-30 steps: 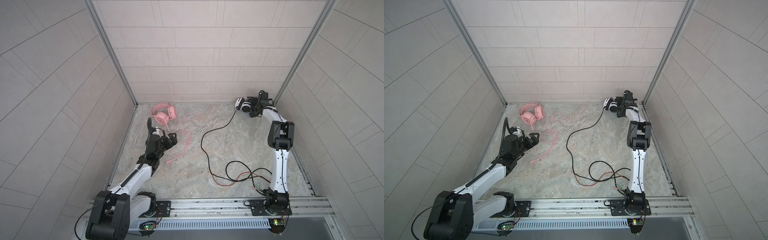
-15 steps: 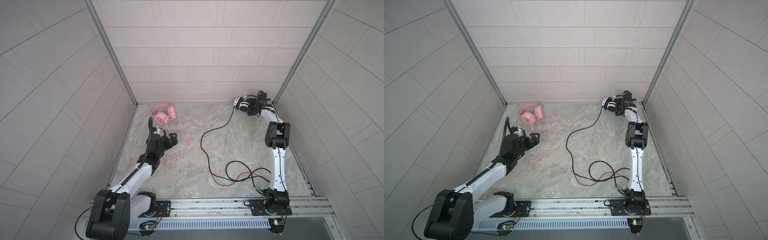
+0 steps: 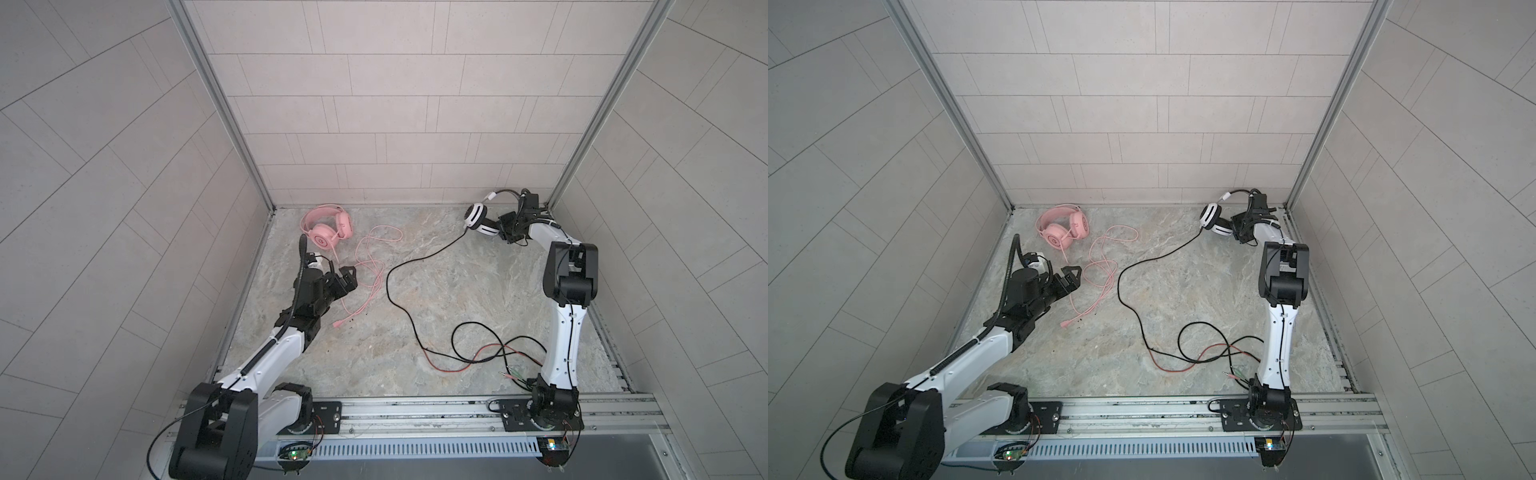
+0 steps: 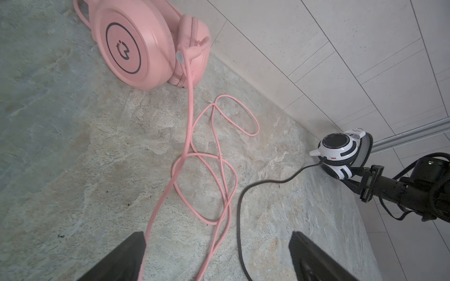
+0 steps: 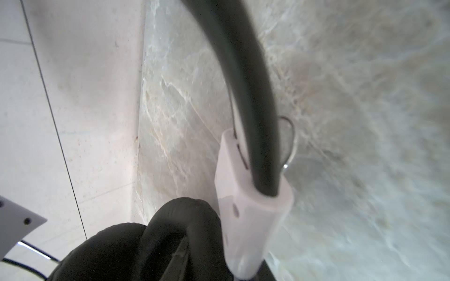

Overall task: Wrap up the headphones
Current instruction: 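Grasp the white headset's headband with the right gripper and lift, then carry the white headset toward the left gripper while left gripper reaches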

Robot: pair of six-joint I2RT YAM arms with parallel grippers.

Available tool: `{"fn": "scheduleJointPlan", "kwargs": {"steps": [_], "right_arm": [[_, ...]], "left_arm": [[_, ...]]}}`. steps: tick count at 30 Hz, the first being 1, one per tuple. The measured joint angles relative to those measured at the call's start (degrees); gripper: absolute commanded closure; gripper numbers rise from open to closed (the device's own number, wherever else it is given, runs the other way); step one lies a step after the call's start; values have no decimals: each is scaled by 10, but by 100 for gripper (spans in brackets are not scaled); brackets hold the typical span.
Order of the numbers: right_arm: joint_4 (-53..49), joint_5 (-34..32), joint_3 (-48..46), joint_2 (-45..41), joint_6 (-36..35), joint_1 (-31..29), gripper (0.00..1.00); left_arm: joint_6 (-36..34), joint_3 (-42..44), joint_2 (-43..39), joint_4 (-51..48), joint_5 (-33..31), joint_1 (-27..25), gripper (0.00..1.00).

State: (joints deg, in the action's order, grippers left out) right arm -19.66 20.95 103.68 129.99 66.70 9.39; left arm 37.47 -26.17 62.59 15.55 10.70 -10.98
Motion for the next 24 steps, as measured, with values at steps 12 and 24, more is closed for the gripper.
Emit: {"fn": "scheduleJointPlan", "kwargs": {"steps": [12,24], "right_arm": [[-43,-74,-212,-268,-246,-33,85],[-100,-237,-419,-540,-372,-202,87]], "left_arm": [[-38,-41,32,2,17,-76,5],[-82,-112,148,26,61,-210,1]]}}
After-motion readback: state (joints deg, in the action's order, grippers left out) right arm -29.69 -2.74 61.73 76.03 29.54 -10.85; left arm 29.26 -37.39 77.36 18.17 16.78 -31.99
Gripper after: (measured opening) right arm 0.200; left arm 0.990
